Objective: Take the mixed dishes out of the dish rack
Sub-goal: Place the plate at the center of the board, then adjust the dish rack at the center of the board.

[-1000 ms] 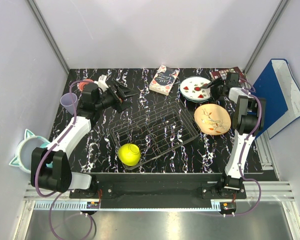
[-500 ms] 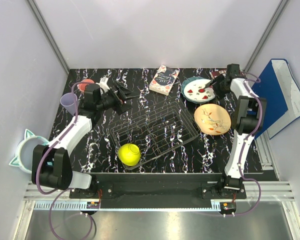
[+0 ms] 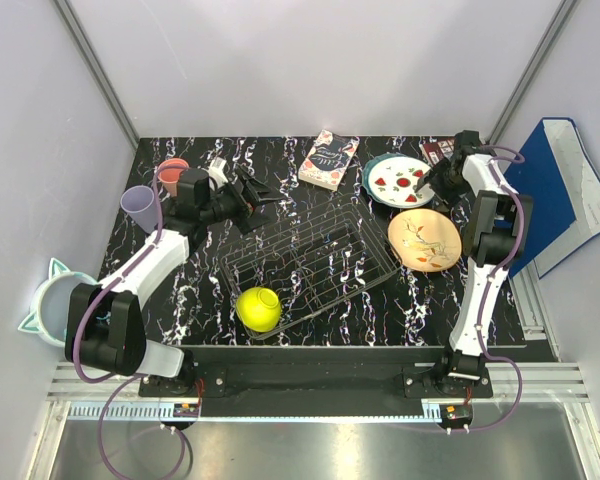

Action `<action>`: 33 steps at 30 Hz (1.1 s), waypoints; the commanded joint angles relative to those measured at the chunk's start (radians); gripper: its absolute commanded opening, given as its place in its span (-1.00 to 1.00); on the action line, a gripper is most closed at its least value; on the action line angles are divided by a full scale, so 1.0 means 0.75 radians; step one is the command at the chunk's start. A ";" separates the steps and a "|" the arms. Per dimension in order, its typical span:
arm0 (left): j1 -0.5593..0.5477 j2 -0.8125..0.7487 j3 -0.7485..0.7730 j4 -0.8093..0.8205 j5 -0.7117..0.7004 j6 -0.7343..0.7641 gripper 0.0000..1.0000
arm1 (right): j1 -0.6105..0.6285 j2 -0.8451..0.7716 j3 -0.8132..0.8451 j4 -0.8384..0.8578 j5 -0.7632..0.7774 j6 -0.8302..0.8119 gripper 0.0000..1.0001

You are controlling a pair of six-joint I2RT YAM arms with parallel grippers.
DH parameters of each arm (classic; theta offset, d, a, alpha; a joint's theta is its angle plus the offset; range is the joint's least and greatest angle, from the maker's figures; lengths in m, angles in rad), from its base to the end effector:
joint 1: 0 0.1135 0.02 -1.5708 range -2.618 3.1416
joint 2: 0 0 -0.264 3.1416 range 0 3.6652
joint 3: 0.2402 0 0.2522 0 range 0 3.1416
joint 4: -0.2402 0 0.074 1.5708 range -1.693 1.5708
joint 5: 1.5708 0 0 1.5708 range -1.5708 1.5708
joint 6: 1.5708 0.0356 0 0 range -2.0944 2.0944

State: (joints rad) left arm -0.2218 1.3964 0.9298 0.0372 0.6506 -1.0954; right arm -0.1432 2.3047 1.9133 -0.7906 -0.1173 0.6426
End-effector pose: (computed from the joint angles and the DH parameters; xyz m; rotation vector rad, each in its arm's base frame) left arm 0.3006 -0.0899 0.2743 -0.4950 2.1771 -1.4394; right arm 0.4832 -0.0655 0.1704 1.0343 2.5795 0.2933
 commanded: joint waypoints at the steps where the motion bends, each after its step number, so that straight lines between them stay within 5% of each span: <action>1: -0.003 0.006 0.051 0.018 0.014 0.021 0.98 | -0.001 0.007 -0.021 -0.054 0.018 -0.049 0.48; 8: -0.005 0.008 0.059 0.008 0.016 0.031 0.98 | 0.013 -0.021 0.010 -0.046 0.007 -0.037 0.50; 18: -0.005 -0.005 0.141 -0.113 -0.027 0.145 0.98 | 0.013 -0.375 0.128 -0.034 0.044 0.059 0.69; 24: -0.005 -0.060 0.186 -0.209 -0.072 0.243 0.98 | 0.025 -0.575 0.190 0.007 -0.160 0.115 0.68; 29: -0.054 -0.199 0.210 -0.468 -0.298 0.452 0.98 | 0.133 -0.804 0.020 0.250 -0.434 0.090 0.66; 33: -0.232 -0.407 0.227 -0.702 -0.701 0.663 0.98 | 0.368 -0.958 -0.141 0.361 -0.461 -0.057 0.65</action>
State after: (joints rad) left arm -0.2878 1.2499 1.0336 -0.3275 0.4072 -0.7837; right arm -0.0170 1.6852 1.9095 -0.6300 -0.3473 0.6998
